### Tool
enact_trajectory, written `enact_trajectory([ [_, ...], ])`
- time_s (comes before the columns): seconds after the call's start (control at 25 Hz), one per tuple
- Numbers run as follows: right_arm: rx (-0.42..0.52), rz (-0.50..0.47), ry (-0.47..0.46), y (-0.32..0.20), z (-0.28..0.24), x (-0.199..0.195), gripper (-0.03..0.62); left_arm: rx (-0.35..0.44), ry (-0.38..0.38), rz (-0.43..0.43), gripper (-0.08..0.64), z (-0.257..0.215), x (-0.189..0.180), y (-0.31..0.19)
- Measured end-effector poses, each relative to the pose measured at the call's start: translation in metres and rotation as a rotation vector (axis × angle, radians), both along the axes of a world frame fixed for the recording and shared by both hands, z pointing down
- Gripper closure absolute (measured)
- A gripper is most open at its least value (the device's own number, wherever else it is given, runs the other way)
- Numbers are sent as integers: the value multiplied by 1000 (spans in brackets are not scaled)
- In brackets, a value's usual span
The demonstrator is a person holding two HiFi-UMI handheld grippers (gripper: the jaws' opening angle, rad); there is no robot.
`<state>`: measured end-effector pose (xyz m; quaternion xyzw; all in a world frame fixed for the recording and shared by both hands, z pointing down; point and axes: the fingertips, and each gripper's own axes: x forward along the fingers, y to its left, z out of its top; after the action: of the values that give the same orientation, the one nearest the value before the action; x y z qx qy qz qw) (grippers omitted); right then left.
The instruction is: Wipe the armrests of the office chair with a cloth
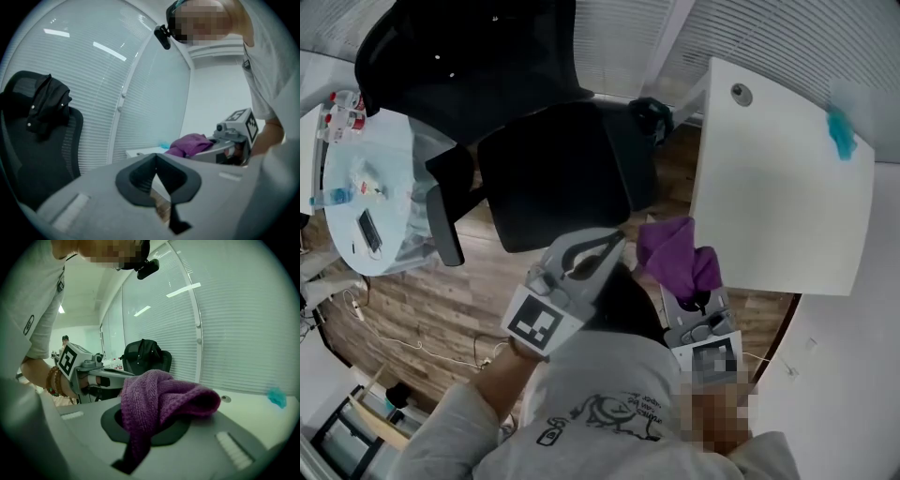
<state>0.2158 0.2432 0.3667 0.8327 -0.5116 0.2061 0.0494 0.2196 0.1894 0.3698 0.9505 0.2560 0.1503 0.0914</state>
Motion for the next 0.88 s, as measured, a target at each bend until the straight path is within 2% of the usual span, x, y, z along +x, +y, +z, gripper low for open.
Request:
enact_trajectory([
  [0.36,-34,-14,-18,-15,51,18,565,9,-11,-2,557,50,19,-14],
  [0.68,-144,-58,-64,-26,125,36,565,-13,-34,5,558,95,35,-18],
  [0.88,-210,-75,-118,-35,177,41,565,1,-50,16,557,125,38,-22],
])
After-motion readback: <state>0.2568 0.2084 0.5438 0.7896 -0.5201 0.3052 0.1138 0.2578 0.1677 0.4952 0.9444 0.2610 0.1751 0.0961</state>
